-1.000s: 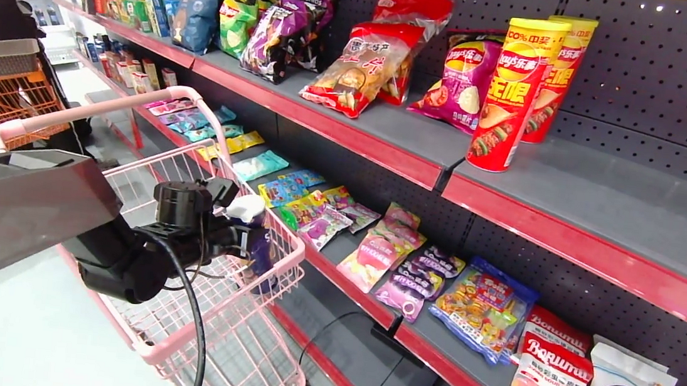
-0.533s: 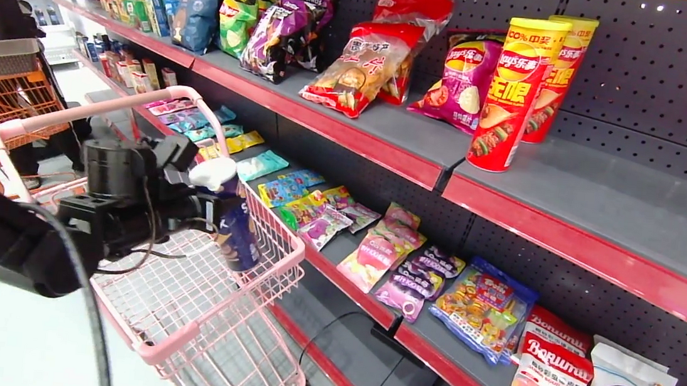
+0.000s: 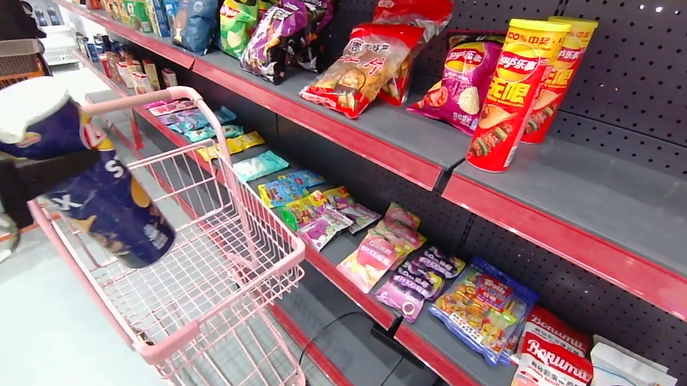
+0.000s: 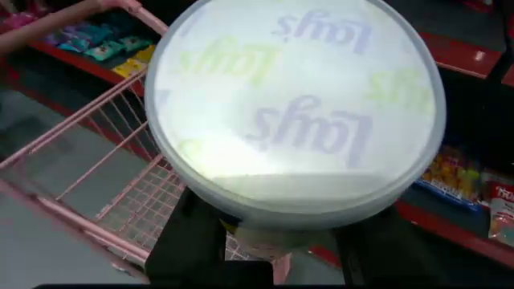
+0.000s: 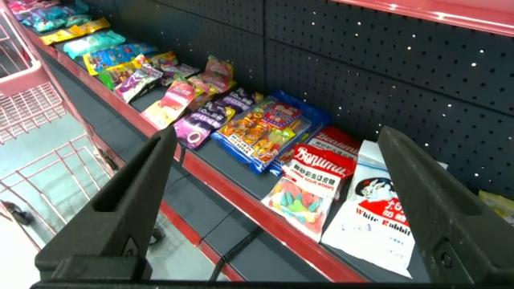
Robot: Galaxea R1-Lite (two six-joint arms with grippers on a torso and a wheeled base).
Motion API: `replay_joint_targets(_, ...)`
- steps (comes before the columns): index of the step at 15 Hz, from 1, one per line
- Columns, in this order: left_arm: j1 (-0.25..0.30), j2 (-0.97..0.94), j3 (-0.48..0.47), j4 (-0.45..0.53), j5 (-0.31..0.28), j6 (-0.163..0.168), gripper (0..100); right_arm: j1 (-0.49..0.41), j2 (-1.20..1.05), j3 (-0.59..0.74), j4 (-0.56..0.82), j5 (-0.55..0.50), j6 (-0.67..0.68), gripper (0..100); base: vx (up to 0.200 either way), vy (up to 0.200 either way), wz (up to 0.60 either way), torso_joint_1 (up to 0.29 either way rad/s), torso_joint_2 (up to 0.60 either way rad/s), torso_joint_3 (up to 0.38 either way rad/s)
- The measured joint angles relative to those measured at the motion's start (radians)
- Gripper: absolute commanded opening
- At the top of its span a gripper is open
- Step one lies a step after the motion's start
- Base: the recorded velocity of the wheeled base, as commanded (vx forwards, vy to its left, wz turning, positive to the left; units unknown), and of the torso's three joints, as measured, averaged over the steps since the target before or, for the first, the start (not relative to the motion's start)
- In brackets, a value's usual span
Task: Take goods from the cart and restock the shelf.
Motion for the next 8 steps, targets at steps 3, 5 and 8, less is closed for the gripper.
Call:
replay_joint_targets(3, 0.005, -0.231, 0.013, 0.165, 0.071, 0.002, 0, -0.001, 0.0, 0.0, 0.0, 0.0, 0.0, 100, 0.0, 0.0, 0.6, 0.05, -0.15, -0.095)
replay_joint_targets(5, 0.007, -0.347, 0.024, 0.237, 0.085, 0.005, 0, 0.0, 0.0, 0.0, 0.0, -0.001, 0.0, 100, 0.0, 0.0, 0.6, 0.149, -0.45, -0.278)
replay_joint_targets(8, 0.007, -0.48, 0.035, 0.361, 0.091, 0.005, 0, -0.001, 0.0, 0.0, 0.0, -0.001, 0.001, 100, 0.0, 0.0, 0.6, 0.201, -0.54, -0.346)
